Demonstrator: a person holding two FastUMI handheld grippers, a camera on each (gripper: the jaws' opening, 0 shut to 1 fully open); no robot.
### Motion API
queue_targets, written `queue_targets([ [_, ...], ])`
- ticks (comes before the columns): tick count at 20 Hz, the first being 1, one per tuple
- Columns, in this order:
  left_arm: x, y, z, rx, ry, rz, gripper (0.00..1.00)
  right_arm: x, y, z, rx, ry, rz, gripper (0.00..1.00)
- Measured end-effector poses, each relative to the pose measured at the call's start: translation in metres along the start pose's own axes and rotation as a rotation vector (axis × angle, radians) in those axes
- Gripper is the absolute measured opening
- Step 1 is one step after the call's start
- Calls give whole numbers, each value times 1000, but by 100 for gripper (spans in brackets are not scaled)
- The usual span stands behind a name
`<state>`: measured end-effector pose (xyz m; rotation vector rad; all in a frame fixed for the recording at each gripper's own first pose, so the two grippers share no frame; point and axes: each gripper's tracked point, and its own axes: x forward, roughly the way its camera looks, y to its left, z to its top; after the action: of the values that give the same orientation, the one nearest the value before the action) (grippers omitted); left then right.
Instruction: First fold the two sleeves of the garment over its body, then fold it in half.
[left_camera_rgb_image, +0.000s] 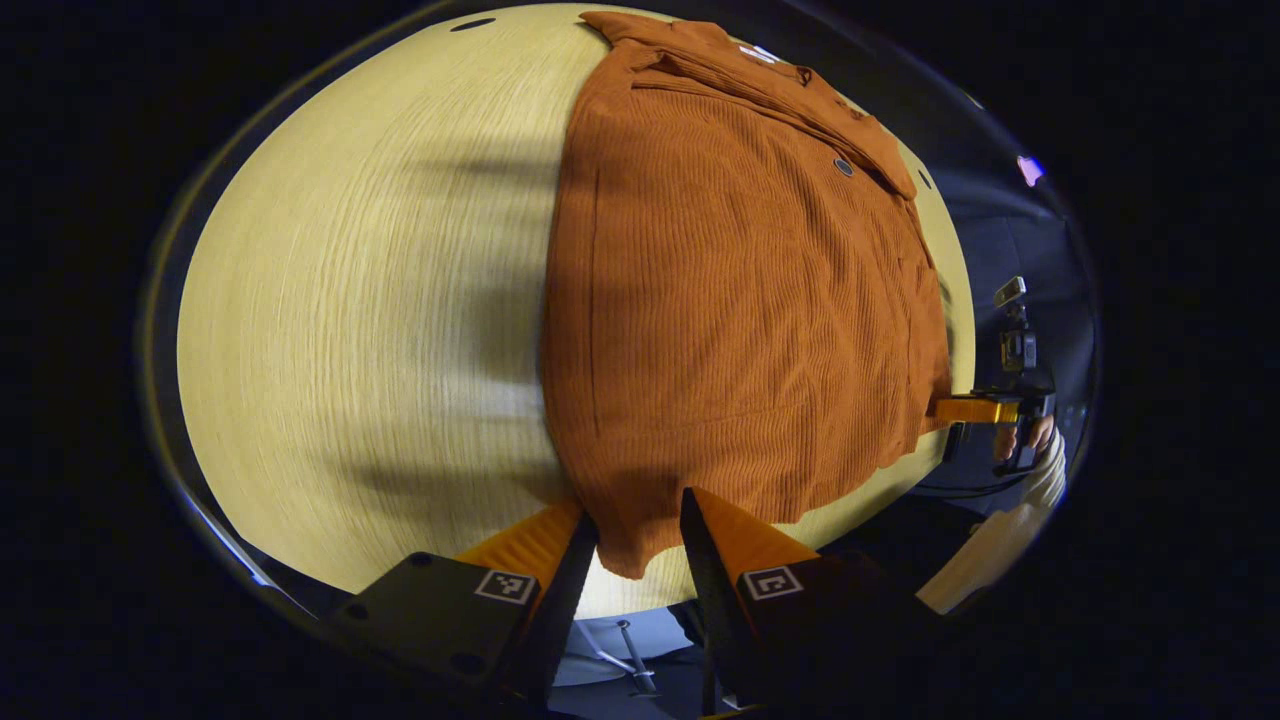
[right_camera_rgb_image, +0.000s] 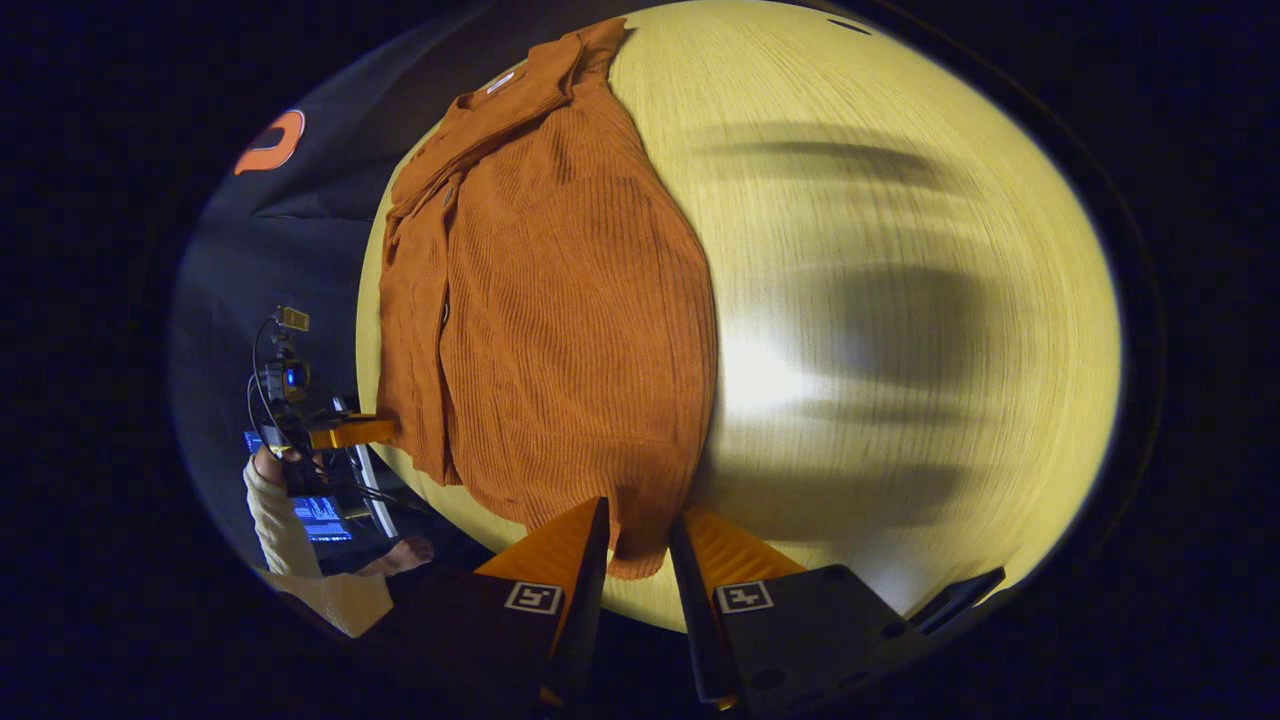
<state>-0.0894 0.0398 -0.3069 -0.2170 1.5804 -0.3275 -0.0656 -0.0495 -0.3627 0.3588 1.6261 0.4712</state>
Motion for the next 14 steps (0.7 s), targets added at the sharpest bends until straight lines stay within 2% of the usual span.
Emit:
queue_targets([
  [2, 1, 9, -3, 18, 3, 53, 62, 0, -4, 1, 7, 1, -19, 40],
  [3, 1, 12, -2, 23, -3, 67, 48, 2, -3, 1, 11, 1, -20, 34],
  [4, -1, 12, -1, 12, -1, 66, 39, 1, -4, 1, 15, 2, -24, 25],
  [5, -1, 12, 0, -2, -3, 63, 30, 3, -9, 1, 5, 1, -51, 25],
  [6, 0, 11, 0, -16, -5, 61, 29, 3, -8, 1, 7, 1, -57, 25],
  [7, 1, 10, 2, -31, -11, 52, 21, 2, -9, 1, 0, 4, -68, 15],
  [10, 5, 7, 5, -45, -27, 50, 13, 1, -6, 0, -27, 5, -80, 13],
  [14, 5, 9, 3, 6, -27, 125, 11, 4, -6, 2, -57, 9, -114, 9],
])
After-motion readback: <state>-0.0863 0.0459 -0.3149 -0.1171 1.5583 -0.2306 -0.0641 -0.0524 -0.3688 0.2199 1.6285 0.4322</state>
